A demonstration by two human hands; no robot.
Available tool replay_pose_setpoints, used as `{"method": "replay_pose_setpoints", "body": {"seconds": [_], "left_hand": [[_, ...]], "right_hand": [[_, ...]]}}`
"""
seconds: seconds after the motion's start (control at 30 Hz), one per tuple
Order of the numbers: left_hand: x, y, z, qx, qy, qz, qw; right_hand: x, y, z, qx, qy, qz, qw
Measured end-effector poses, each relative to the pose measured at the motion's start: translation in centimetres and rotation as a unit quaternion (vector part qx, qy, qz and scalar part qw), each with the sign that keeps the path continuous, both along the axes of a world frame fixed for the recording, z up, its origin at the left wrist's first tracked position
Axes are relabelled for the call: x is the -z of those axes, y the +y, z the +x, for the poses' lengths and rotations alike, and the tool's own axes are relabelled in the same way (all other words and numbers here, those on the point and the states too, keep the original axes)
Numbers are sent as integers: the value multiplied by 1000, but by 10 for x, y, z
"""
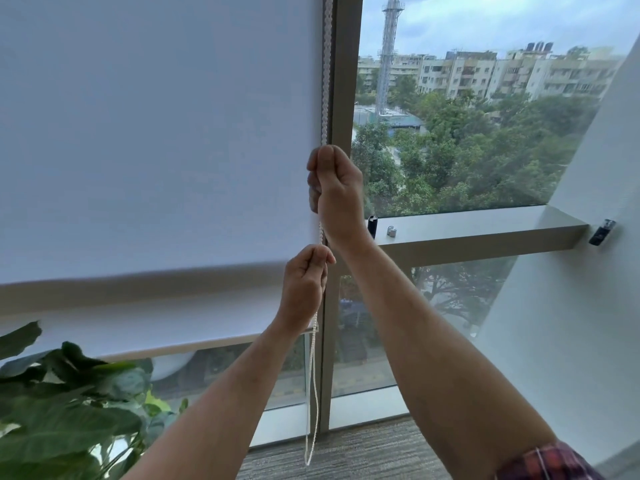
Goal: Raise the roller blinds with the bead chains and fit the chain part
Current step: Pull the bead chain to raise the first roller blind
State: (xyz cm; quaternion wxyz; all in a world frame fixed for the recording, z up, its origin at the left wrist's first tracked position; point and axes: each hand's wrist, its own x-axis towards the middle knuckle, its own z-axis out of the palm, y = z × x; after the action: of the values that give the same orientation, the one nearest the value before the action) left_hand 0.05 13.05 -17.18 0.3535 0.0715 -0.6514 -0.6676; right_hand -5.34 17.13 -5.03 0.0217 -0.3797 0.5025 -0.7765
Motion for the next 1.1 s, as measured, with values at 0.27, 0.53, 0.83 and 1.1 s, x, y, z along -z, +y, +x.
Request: {"method": "replay_pose_setpoints", "body": {"seconds": [0.27, 0.53, 0.83, 1.1], "left_hand": [[2, -24, -2, 73, -56, -53, 994], [-100, -16, -11, 73, 129, -6, 989], [-99, 1, -24, -9, 134, -26, 991], [-53, -4, -18, -17, 71, 9, 997]], "right_hand": [[48, 3, -5, 68, 19, 28, 997], [97, 6, -10, 73, 6, 97, 993], [111, 18, -5, 27, -14, 129, 991], [83, 19, -23, 56, -55, 118, 990]]}}
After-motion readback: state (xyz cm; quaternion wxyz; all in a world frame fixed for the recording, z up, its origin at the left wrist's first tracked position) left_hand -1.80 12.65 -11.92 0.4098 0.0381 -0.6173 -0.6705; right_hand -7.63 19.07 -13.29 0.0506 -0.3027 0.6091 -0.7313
